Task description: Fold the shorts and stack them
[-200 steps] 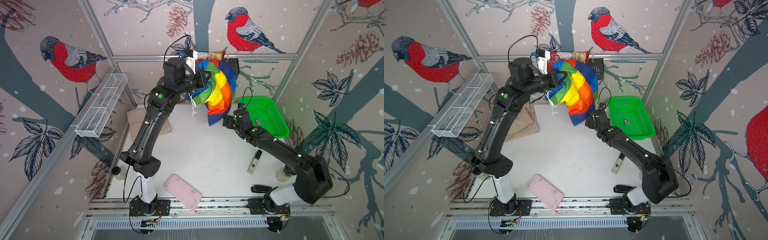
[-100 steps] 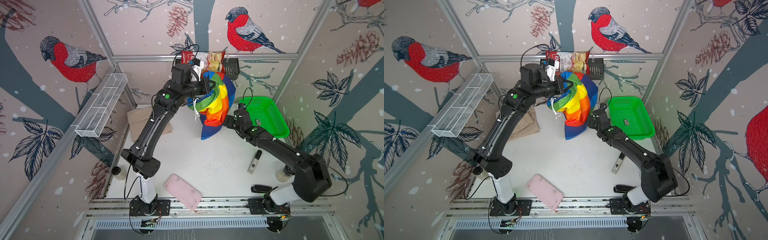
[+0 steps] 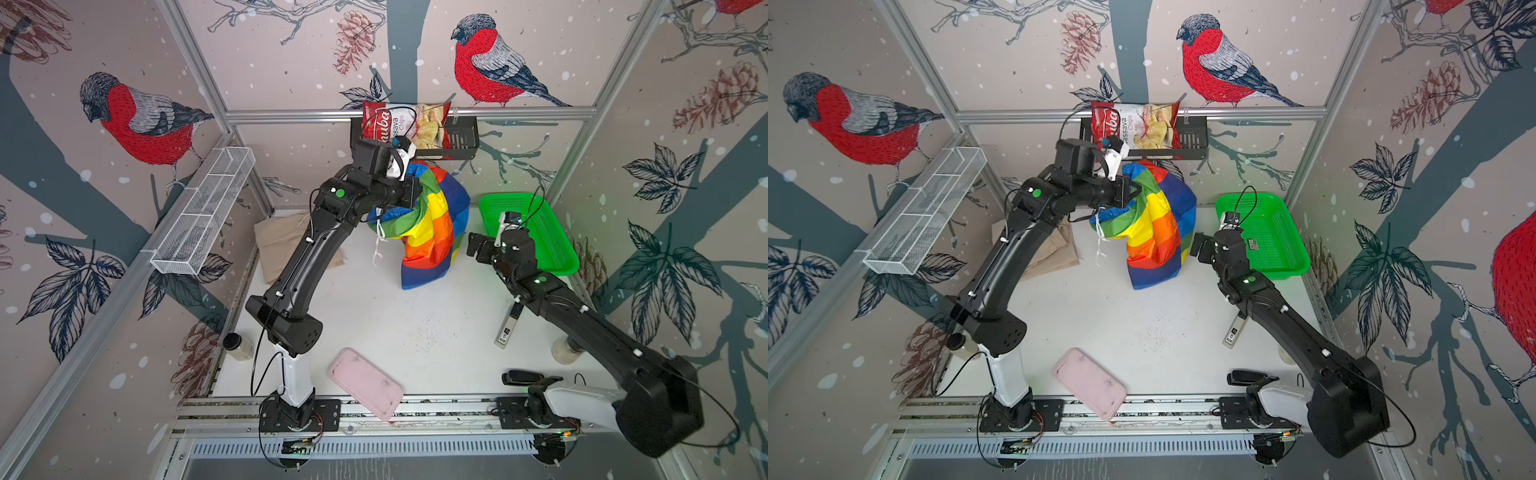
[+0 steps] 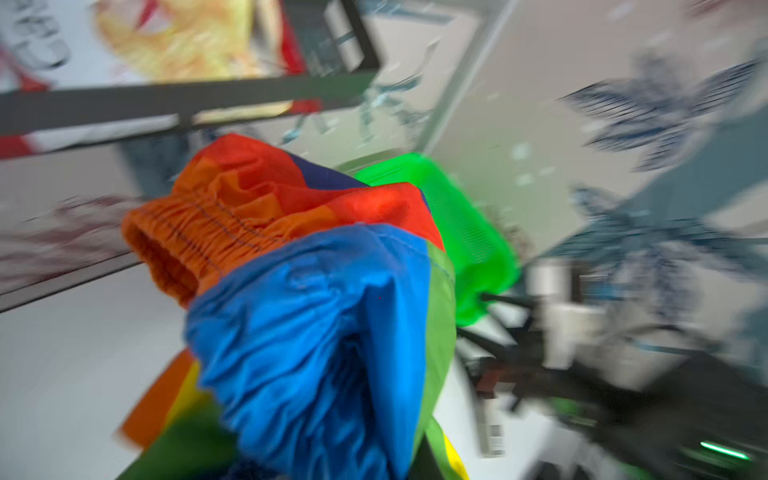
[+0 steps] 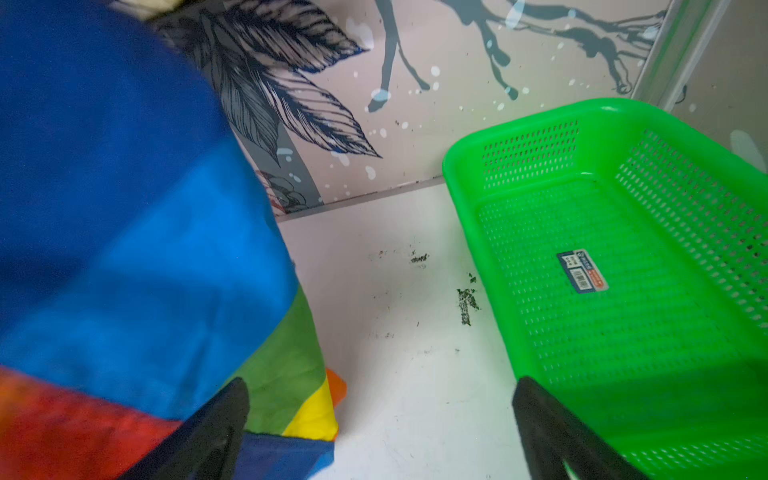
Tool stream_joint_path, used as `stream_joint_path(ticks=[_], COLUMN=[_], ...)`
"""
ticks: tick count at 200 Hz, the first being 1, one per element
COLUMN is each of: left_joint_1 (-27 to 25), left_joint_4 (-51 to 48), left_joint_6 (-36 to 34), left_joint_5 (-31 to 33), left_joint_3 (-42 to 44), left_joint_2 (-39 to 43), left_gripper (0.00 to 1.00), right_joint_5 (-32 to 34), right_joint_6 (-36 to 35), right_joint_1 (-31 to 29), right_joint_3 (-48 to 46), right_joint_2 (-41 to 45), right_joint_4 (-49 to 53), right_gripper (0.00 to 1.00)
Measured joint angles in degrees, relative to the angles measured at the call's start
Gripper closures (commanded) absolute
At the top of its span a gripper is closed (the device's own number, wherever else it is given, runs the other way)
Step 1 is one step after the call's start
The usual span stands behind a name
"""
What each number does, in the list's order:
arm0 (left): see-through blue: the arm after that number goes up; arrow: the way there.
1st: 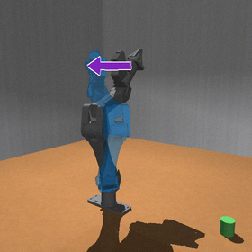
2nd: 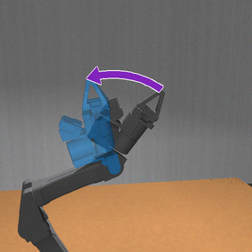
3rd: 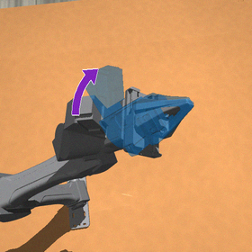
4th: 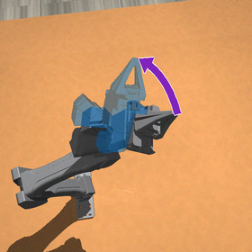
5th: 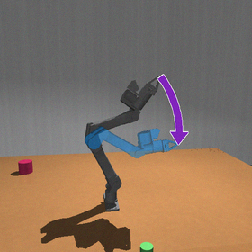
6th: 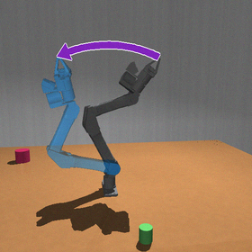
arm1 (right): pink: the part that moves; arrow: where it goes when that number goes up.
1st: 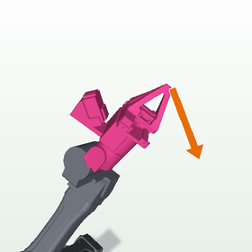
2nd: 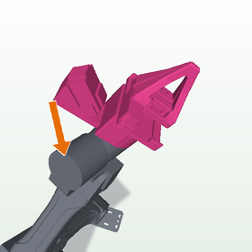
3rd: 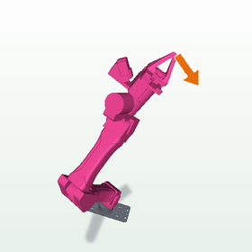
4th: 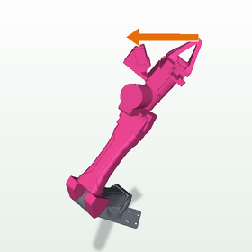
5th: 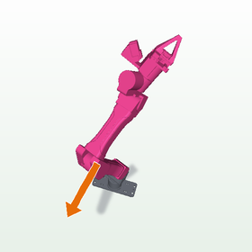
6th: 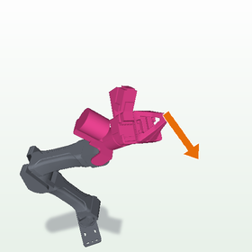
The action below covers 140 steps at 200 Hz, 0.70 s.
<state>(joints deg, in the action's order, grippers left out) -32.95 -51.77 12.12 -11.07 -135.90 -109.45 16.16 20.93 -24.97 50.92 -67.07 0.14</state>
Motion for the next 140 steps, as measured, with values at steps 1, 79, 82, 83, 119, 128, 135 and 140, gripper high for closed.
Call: stream_joint_path(ticks=[1, 79, 82, 83, 119, 128, 135, 140], left_joint_1=[-0.02, -0.50, -0.50, -0.50, -0.26, 0.04, 0.44, 0.92], left_joint_4=[-0.11, -2.23, -2.19, -2.16, -0.33, 0.15, 0.24, 0.26], left_joint_6=[-0.13, -3.10, -3.13, -3.10, -0.26, 1.20, 2.45, 3.50], left_joint_5=[0.31, 12.79, 13.00, 13.18, 22.29, 24.57, 26.03, 26.91], left_joint_3=[0.04, 11.10, 11.67, 11.96, 22.67, 27.17, 30.91, 34.07], left_joint_2=[-0.09, -2.73, -2.54, -2.45, 0.83, 1.81, 2.60, 3.32], left_gripper=[0.74, 0.22, 0.22, 0.21, 0.18, 0.17, 0.16, 0.16], right_joint_5=[0.00, 1.44, 1.44, 1.42, -1.40, -1.95, -2.58, -3.26], right_joint_6=[0.00, -1.22, -1.22, -1.22, -0.94, -0.72, -0.11, 0.04], right_joint_1=[0.04, 1.36, 1.36, 1.36, 1.36, 1.36, 1.36, 1.36], right_joint_3=[-0.04, -1.53, -1.53, -1.53, -0.61, -0.22, 0.02, 0.22], right_joint_2=[0.17, 2.64, 2.36, 2.27, -2.01, -3.08, -3.69, -4.07], right_joint_4=[-0.07, -1.77, -1.77, -1.77, -1.73, -1.70, -1.60, -1.42], right_gripper=[0.00, 0.01, 0.01, 0.01, 0.01, 0.01, 0.00, 0.00])
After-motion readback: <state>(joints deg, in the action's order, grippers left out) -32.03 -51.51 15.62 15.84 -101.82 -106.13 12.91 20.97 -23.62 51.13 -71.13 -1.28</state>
